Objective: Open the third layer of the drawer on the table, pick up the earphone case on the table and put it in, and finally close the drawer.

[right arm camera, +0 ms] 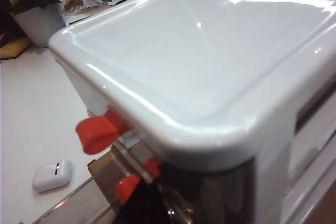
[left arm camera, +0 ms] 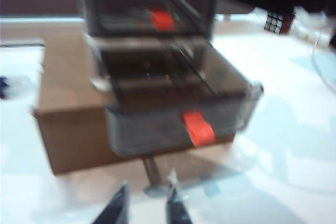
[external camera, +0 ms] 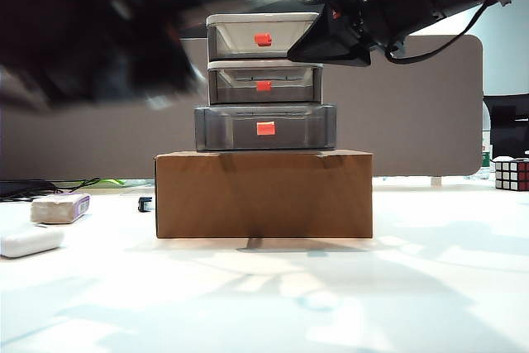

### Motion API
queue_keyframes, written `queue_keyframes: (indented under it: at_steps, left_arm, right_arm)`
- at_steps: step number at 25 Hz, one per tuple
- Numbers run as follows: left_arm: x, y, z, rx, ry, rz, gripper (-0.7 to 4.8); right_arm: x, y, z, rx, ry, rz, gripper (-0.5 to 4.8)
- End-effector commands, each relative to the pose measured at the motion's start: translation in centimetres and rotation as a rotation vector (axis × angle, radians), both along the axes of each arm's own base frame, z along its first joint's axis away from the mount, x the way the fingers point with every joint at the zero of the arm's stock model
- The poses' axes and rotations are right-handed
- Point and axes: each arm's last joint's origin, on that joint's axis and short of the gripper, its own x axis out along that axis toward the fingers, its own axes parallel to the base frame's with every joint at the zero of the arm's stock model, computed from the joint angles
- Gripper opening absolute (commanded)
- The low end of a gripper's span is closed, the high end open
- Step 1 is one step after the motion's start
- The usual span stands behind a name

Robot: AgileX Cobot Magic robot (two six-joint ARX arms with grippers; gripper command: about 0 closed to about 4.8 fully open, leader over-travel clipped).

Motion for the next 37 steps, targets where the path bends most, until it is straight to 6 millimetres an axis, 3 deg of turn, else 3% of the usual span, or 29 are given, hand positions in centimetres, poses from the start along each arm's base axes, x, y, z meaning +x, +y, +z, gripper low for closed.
queue_keyframes:
  at_steps: [1,5,9,10,14,17,20,24,25,26,28,37]
  left_arm:
    - [0.2,3.2,1.8,0.026,0.062,-0.071,0.94]
    - [2.2,8.5,2.3,0.021,0.188,-0.09,0.95]
    - [4.1,11.3,2.2,-0.057,0.266,-0.147,0.86]
    - [5.1,12.7,1.9,-0.048,0.284,-0.139,0.75]
    - [7.1,15.6,0.4,0.035,0.33,-0.19,0.76]
    - [8.0,16.6,-0.7,0.094,0.372,-0.164,0.96]
    - [8.5,16.8,-1.3,0.042,0.421,-0.137,1.23]
    - [9.0,16.8,-1.5,0.106,0.381,-0.158,1.49]
    - [9.2,16.7,-1.4,0.173,0.33,-0.181,2.54]
    - [9.2,16.8,-1.3,0.215,0.3,-0.192,3.26]
    - [9.3,16.8,-1.2,0.281,0.254,-0.199,3.82]
    - [10.7,16.8,-2.4,0.372,0.24,-0.199,3.82]
  right_arm:
    - [0.0,0.1,0.4,0.015,-0.012,0.027,-0.05]
    - [-0.1,0.1,0.2,0.011,0.011,0.054,-0.05]
    - [-0.2,0.2,0.1,0.012,0.019,0.073,-0.05]
    - [-0.2,0.2,0.1,0.01,0.027,0.078,-0.05]
    - [-0.4,0.4,0.0,0.009,0.042,0.103,-0.05]
    - [-0.4,0.5,0.0,0.011,0.044,0.108,-0.05]
    - [-0.5,0.6,-0.1,0.013,0.048,0.125,-0.06]
    - [-0.6,0.6,-0.3,0.006,0.069,0.129,-0.05]
    - [-0.6,0.5,-0.4,-0.001,0.085,0.128,-0.06]
    - [-0.6,0.5,-0.5,-0.004,0.092,0.128,-0.05]
    - [-0.7,0.5,-0.6,-0.007,0.099,0.129,-0.06]
    - [-0.7,0.5,-0.6,-0.008,0.103,0.128,-0.05]
